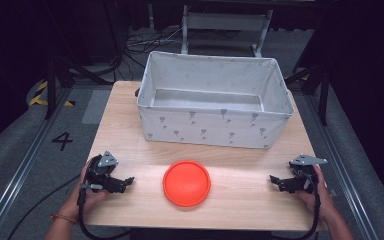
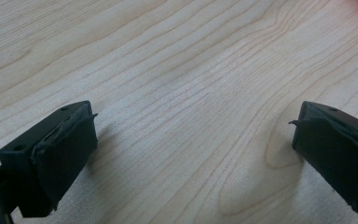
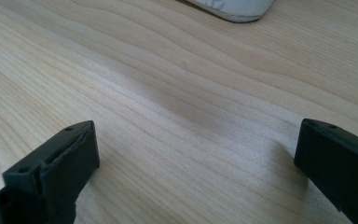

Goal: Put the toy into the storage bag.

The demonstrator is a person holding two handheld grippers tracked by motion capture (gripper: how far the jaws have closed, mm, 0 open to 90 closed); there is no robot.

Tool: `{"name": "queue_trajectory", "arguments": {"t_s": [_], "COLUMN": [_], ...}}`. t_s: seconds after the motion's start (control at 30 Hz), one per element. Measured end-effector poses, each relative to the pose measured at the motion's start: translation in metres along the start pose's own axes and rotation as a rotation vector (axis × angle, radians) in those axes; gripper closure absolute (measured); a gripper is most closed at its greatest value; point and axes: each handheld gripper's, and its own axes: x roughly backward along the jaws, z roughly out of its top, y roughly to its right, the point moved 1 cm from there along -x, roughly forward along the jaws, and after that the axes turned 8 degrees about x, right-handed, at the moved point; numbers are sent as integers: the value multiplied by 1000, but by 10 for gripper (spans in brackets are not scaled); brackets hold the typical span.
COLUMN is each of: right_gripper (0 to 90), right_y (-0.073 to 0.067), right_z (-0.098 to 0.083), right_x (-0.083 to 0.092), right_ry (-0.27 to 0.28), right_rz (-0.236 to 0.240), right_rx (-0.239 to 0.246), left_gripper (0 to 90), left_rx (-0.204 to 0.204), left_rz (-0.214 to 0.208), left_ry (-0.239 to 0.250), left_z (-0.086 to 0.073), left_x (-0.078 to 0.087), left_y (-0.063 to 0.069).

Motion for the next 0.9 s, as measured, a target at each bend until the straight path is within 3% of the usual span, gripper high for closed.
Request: {"name": "queue_trajectory", "arguments": {"t_s": [0.63, 0.73, 0.9], "right_gripper": [17, 174, 169], "right_y": [0, -2, -8], "right_z": [1, 4, 12], "right_x": [2, 5, 7], "right_ry": [-16, -3, 10], "right_rz": [15, 30, 46], "right_rx": [19, 28, 35], "left_gripper": [1, 1, 1], "left_rx": [-23, -23, -18], "left_rz": [-18, -18, -21], "left_ry": [-5, -6, -7], "left_z": [-1, -1, -2], "left_x": [2, 2, 2], "left_y": [-3, -3, -3]}}
